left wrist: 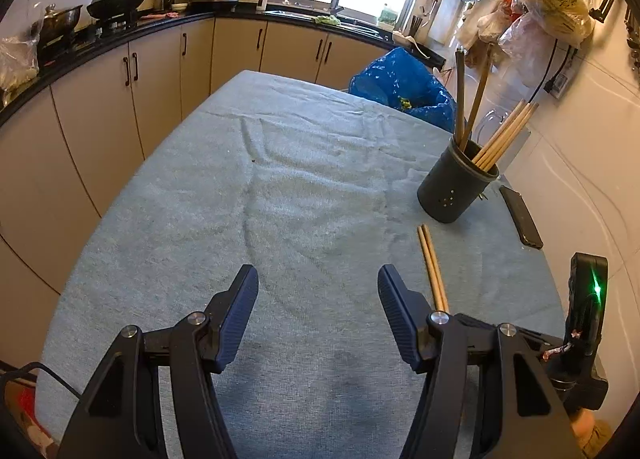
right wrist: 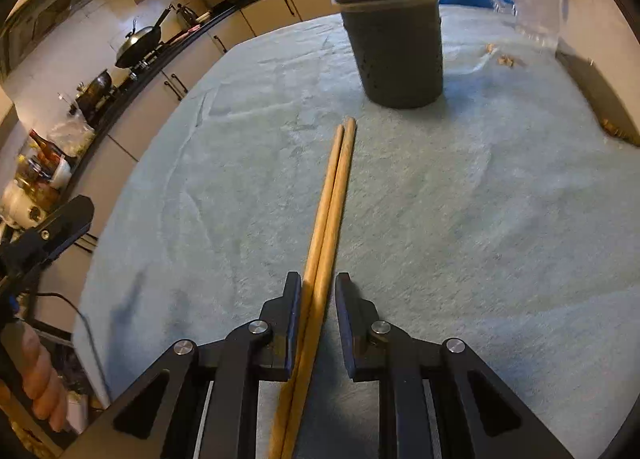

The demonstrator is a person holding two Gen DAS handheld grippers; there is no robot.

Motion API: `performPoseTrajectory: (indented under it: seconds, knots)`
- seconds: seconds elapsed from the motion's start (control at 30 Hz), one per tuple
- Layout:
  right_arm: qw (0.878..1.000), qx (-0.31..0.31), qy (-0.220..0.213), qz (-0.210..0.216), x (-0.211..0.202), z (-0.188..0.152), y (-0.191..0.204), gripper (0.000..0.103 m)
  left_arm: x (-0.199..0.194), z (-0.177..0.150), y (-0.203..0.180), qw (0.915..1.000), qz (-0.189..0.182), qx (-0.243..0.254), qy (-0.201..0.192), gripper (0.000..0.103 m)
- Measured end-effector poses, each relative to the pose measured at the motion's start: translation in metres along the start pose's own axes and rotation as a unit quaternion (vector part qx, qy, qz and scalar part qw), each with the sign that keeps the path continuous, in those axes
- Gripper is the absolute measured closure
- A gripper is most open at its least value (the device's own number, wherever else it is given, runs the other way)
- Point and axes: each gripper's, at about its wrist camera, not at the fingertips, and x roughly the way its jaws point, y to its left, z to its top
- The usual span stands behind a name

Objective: Organize utensils
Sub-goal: 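Move both grippers back over the last two chopsticks on the cloth, then grasp a chopstick with the left gripper while the right gripper grasps the other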

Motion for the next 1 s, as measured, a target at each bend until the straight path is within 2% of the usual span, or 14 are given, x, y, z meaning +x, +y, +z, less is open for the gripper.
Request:
performPoseTrajectory:
  seconds: [0.1, 0.2, 0.3, 0.47, 0.67, 0.83, 1.0]
  knots:
    - [1.000, -0.005, -0.002, -0.008, -0.001, 0.001, -0.002, 0.085, 0.003, -0.001, -0.002, 1.0000, -0.003, 0.004, 0.003, 0.042]
    - [1.000, 0.006, -0.007, 0.016, -0.005, 0.001, -0.005, 0.085, 0.004, -0.001, -0.004, 1.0000, -0.004, 0.008, 0.004, 0.042]
    - [1.000, 0.022, -0.012, 0.019, -0.007, 0.001, -0.014, 0.084, 0.006, 0.000, -0.004, 0.9999, -0.005, 0.007, 0.006, 0.042]
    - [1.000, 0.002, -0.009, -0.014, -0.004, 0.001, -0.012, 0.084, 0.010, 0.000, -0.002, 0.9999, -0.006, 0.004, 0.010, 0.042]
    - [0.995, -0.066, -0.005, -0.081, 0.002, 0.001, 0.012, 0.084, 0.013, -0.002, -0.004, 0.9998, -0.010, 0.006, 0.015, 0.042]
    - [0.996, -0.057, 0.001, -0.064, 0.007, 0.009, 0.013, 0.084, 0.013, -0.004, -0.006, 0.9997, -0.012, 0.008, 0.021, 0.042]
    - [0.997, -0.041, 0.000, -0.073, 0.003, 0.009, 0.000, 0.089, 0.017, -0.006, -0.018, 0.9990, -0.022, 0.016, 0.034, 0.042]
